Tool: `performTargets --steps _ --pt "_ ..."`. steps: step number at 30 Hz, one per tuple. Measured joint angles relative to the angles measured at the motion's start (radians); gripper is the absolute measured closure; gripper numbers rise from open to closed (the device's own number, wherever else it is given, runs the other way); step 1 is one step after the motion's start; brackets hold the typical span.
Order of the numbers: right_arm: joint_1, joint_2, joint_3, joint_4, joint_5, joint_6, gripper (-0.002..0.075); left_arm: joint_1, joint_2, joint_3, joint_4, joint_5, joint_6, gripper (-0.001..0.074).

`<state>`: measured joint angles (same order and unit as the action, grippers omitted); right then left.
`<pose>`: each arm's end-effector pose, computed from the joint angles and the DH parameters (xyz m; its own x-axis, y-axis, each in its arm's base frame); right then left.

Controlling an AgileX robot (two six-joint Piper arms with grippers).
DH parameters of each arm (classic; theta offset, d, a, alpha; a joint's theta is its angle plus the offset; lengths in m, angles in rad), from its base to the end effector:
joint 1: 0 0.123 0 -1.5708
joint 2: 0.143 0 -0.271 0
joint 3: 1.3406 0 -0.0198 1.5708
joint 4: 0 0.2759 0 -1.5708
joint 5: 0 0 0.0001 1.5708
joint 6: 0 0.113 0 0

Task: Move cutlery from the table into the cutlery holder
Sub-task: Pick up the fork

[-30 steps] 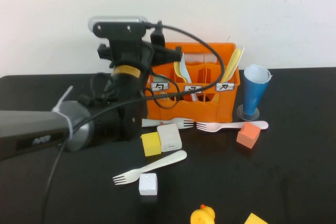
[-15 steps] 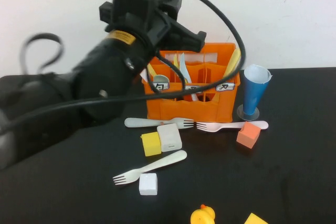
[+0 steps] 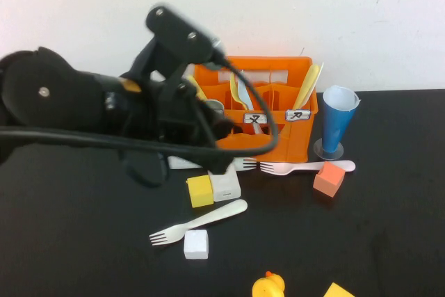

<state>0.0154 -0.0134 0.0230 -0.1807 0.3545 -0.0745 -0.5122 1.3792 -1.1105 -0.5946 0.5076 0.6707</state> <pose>0.1135 -0.0053 0.1688 -0.2711 -0.2455 -0.9307 -0.0215 0.9682 -0.2491 0.2905 -0.1987 0.3007 -0.4061 0.3790 -0.8315 0.7279 0.6843 -0.0436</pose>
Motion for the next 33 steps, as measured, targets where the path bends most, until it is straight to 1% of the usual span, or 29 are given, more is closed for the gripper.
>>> performTargets --steps 3,7,14,17,20,22,25,28,30,33 --pt "0.000 0.000 0.000 0.000 0.000 0.000 0.0729 0.040 0.011 0.000 0.100 0.062 -0.050 0.0735" --pt "0.000 0.000 0.000 0.000 0.000 0.000 0.0729 0.057 0.075 -0.039 0.253 0.182 -0.083 0.0735" --pt "0.000 0.000 0.000 0.000 0.000 0.000 0.0729 0.057 0.305 -0.229 0.388 0.487 -0.107 0.0735" --pt "0.000 0.000 0.000 0.000 0.000 0.000 0.0729 0.057 0.408 -0.321 0.427 0.584 -0.074 0.0719" --pt "0.000 0.000 0.000 0.000 0.000 0.000 0.0729 0.057 0.496 -0.385 0.449 0.613 -0.034 0.0666" --pt "0.000 0.000 0.000 0.000 0.000 0.000 0.0729 0.052 0.553 -0.423 0.453 0.598 -0.018 0.0601" --pt "0.000 0.000 0.000 0.000 0.000 0.000 0.0729 0.035 0.609 -0.449 0.456 0.549 -0.012 0.0479" --pt "0.000 0.000 0.000 0.000 0.000 0.000 0.0729 0.010 0.650 -0.458 0.456 0.519 -0.003 0.0401" --pt "0.000 0.000 0.000 0.000 0.000 0.000 0.0729 -0.009 0.682 -0.458 0.456 0.512 0.007 0.0379" --pt "0.000 0.000 0.000 -0.002 0.000 0.000 0.0729 -0.031 0.729 -0.458 0.457 0.499 0.031 0.0368"
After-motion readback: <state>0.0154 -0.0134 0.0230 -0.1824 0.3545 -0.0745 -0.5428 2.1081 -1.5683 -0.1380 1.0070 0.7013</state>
